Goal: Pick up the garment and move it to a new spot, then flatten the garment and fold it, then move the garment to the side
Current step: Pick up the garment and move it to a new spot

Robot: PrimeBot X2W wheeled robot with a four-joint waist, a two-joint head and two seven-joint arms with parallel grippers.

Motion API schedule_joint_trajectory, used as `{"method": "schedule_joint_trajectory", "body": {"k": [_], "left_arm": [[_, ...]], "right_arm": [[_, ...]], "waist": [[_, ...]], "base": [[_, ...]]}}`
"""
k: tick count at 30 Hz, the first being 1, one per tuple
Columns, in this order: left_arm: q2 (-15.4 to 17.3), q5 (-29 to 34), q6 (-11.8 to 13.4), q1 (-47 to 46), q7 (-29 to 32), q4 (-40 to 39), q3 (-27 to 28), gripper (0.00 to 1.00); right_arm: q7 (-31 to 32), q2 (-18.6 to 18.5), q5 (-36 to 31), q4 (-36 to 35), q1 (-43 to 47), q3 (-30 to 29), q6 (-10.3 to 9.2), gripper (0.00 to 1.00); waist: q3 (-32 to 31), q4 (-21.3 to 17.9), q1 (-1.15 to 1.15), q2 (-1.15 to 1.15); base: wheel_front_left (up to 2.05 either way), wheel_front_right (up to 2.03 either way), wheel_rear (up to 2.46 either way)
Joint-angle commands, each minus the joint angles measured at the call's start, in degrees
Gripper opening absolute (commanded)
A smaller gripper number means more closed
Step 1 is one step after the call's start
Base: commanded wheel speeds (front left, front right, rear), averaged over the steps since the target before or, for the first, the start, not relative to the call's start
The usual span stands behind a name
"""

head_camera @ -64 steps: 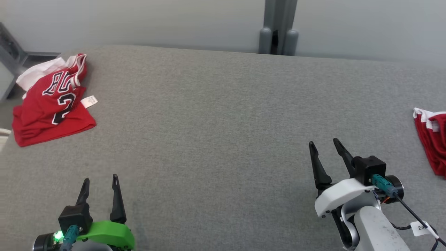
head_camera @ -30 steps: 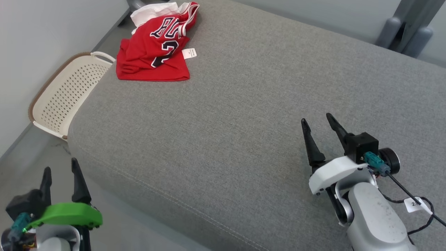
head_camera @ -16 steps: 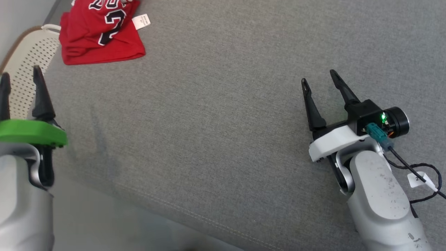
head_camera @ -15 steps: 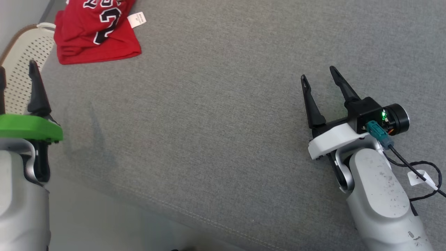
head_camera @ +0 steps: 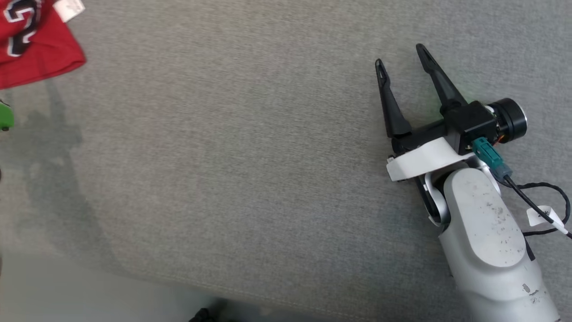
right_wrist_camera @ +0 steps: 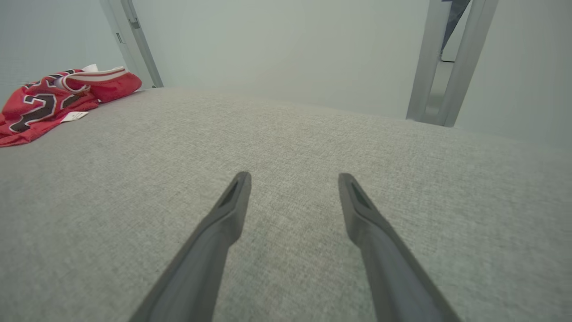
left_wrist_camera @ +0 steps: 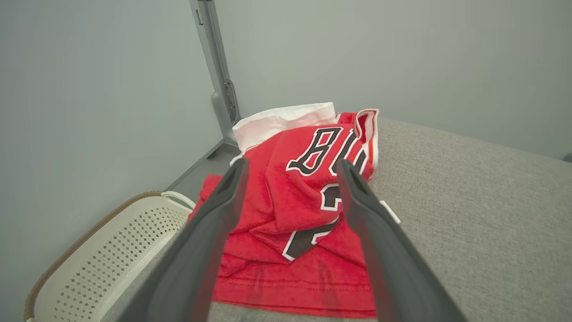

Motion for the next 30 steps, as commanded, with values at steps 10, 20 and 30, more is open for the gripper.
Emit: {"method": "schedule_joint_trajectory", "body": {"k": [10,20,30], "left_arm": [[7.8,-9.62,-0.18,-7.54,3.31,6.57,-10.71,1.0],[9.58,-11.15,-0.17,-12.29,7.28,16.65,-15.0,1.0],[10.81,-9.87,-0.17,-14.94,2.16,18.04,-18.49,0.0]], "right_arm": [[0.25,-1.29,0.53,-0.67,1.21,-0.46,-0.18,1.0],[0.51,-1.61,0.18,-1.22,1.96,-1.36,-0.21,1.0],[0.52,-1.68,1.3,-0.02,3.32,-1.98,-0.21,1.0]], "waist": [[5.83,-6.58,0.0,0.0],[7.43,-8.29,0.0,0.0],[6.26,-8.03,0.0,0.0]], "base": [[0.0,0.0,0.0],[0.0,0.0,0.0],[0.0,0.0,0.0]]}}
